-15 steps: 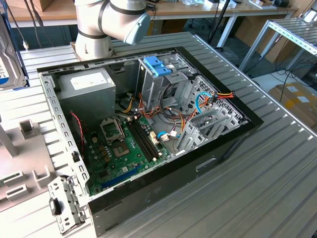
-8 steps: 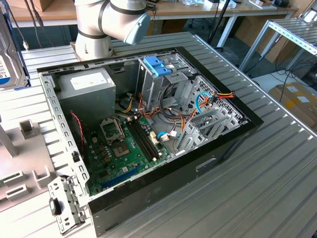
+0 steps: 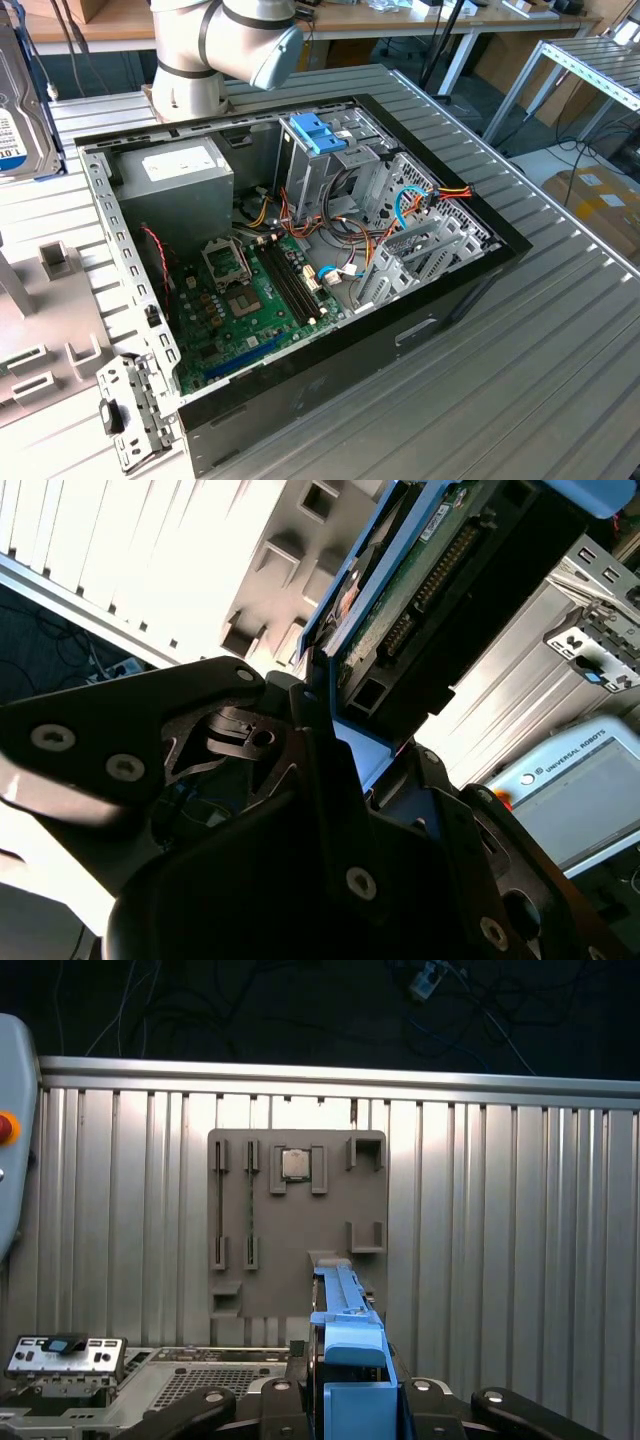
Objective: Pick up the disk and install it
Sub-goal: 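Pick up the disk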
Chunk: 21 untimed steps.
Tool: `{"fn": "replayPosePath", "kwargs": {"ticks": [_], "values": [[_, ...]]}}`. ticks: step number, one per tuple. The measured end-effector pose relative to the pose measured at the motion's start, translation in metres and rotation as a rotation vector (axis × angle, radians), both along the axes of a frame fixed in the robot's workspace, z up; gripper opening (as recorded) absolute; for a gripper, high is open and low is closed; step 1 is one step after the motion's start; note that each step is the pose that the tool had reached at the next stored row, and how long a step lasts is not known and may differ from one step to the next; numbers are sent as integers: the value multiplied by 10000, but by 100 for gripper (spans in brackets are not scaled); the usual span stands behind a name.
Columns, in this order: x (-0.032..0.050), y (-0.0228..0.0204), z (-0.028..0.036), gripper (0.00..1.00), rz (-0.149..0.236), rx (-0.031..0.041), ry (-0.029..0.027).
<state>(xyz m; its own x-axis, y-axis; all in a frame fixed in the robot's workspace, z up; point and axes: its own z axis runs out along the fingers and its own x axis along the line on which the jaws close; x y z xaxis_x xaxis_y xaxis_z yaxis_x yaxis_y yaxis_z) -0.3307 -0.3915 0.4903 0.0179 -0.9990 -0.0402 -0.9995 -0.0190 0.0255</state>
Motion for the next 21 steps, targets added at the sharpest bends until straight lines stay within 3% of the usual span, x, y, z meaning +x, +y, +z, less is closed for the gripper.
{"fn": "replayPosePath", "kwargs": {"ticks": [21], "values": [[66, 0, -7, 37, -1, 0, -1]]}}
